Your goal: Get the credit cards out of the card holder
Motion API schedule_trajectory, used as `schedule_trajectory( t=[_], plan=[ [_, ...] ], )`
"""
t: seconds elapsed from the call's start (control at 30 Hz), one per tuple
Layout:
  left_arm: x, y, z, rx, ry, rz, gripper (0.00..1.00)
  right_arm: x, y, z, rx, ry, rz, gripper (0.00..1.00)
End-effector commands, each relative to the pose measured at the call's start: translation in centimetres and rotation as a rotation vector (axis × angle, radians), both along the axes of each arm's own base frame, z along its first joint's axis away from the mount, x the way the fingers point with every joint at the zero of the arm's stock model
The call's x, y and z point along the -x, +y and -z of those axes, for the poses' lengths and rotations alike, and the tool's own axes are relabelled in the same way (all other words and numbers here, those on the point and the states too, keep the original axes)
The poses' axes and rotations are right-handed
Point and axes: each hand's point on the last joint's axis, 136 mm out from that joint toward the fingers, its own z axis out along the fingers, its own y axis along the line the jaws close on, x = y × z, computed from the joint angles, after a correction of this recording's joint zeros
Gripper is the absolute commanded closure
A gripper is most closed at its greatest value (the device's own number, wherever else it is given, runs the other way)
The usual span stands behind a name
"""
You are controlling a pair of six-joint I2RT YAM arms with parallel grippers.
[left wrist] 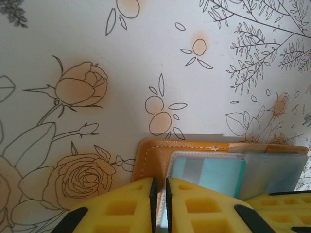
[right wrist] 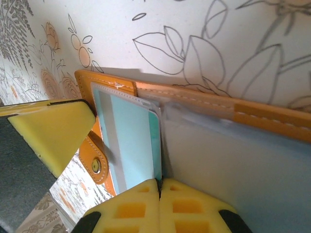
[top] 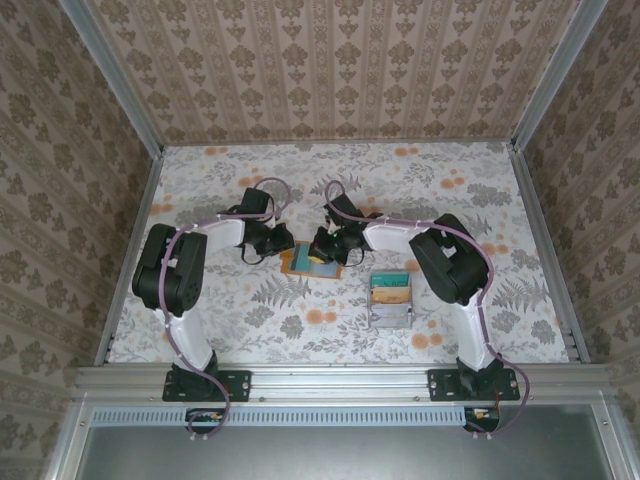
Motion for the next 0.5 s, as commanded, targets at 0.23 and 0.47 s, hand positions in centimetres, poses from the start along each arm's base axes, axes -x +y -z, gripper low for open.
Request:
schedule_trajectory(
  t=[0.23, 0.47],
  plan=[
    [1.7, 1.2, 1.2, -0.04, 0.057, 0.014, 0.85, 0.1, -3.1, 0.2, 0.083, -0.016, 0.04, 1.0],
    [1.4, 0.2, -0.1, 0.005, 0.027, 0.038, 0.87, 0.0, -2.1, 0.3, 0.056, -0.005, 0.018, 1.0]
  ],
)
